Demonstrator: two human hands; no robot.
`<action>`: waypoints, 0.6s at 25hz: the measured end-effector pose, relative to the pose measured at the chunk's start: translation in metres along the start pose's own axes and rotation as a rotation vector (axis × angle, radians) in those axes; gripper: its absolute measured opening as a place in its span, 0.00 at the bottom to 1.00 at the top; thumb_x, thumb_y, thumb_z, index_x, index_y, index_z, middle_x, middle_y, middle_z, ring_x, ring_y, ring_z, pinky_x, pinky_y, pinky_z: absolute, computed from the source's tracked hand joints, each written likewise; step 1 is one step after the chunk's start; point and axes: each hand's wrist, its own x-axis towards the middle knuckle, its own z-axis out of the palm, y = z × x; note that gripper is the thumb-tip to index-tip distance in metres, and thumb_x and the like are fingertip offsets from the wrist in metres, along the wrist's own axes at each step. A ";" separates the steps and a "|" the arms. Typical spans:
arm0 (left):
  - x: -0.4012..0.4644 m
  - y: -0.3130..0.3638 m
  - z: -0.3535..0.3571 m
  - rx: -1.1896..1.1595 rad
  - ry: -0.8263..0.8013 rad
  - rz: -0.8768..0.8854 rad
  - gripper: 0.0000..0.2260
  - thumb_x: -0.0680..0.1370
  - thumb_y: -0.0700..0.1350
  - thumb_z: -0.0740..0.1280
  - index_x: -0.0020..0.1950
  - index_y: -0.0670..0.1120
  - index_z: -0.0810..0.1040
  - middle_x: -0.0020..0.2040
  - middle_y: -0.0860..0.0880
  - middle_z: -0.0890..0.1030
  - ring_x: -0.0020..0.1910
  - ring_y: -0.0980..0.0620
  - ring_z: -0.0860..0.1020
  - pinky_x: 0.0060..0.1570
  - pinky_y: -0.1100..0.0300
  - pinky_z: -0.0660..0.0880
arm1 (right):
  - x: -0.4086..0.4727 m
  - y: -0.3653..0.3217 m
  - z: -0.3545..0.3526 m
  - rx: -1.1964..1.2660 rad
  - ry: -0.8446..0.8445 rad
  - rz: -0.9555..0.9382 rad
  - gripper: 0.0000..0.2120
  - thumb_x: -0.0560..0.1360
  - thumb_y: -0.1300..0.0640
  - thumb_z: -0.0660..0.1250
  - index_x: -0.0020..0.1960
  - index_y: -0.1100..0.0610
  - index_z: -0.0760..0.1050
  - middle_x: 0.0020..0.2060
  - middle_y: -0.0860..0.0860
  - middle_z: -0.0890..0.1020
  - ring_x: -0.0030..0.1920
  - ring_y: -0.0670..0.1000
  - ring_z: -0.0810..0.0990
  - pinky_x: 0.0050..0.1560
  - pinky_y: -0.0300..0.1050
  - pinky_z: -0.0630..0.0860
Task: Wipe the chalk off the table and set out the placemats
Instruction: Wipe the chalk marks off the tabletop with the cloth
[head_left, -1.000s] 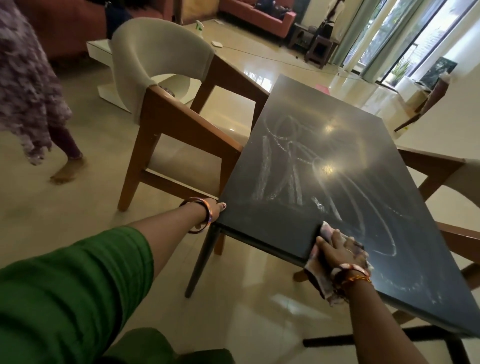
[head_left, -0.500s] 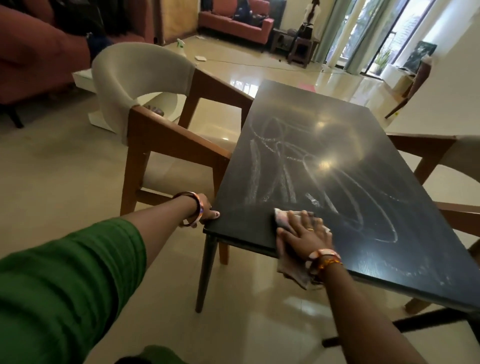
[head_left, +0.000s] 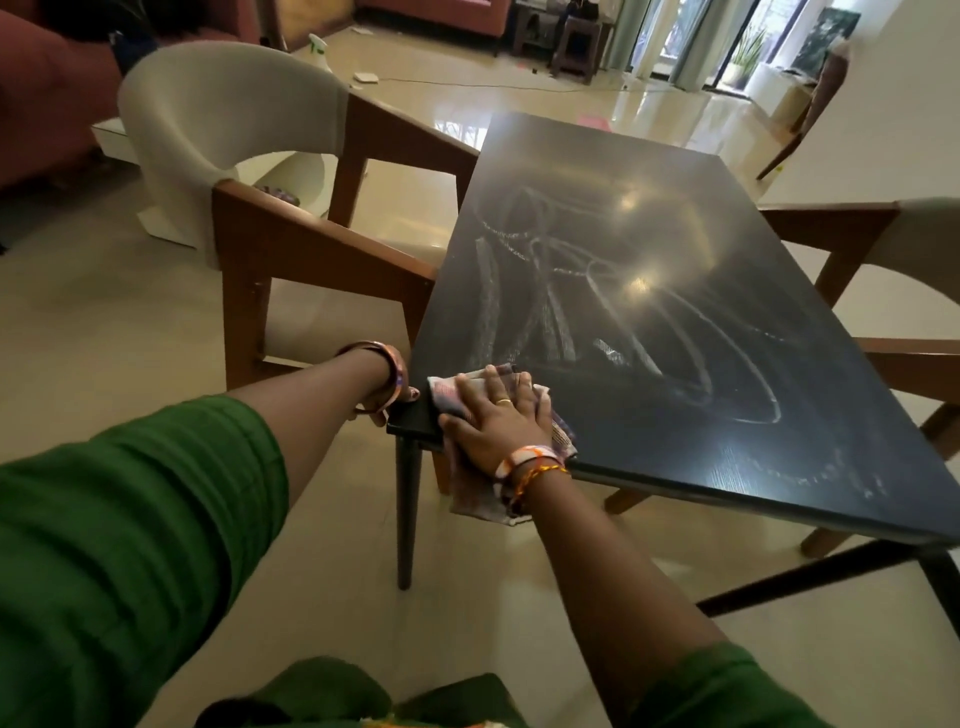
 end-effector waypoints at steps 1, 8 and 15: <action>0.000 -0.002 0.000 -0.046 -0.014 0.001 0.16 0.79 0.51 0.62 0.60 0.41 0.73 0.53 0.44 0.81 0.51 0.48 0.80 0.49 0.53 0.75 | 0.001 0.010 -0.003 -0.002 0.003 0.008 0.29 0.78 0.35 0.51 0.76 0.37 0.46 0.77 0.46 0.42 0.76 0.56 0.35 0.71 0.57 0.32; 0.007 -0.017 0.011 -0.379 0.012 0.073 0.15 0.78 0.49 0.63 0.60 0.41 0.74 0.57 0.43 0.78 0.53 0.45 0.77 0.49 0.52 0.73 | -0.040 0.130 -0.042 0.081 0.139 0.610 0.31 0.78 0.34 0.47 0.77 0.42 0.45 0.78 0.49 0.43 0.76 0.61 0.40 0.73 0.61 0.38; 0.010 -0.022 0.022 -0.627 0.062 0.082 0.13 0.78 0.48 0.63 0.58 0.41 0.75 0.54 0.43 0.78 0.52 0.45 0.76 0.51 0.52 0.72 | 0.016 -0.007 -0.007 0.015 0.057 0.161 0.29 0.79 0.38 0.50 0.77 0.42 0.46 0.77 0.50 0.42 0.75 0.61 0.35 0.71 0.61 0.33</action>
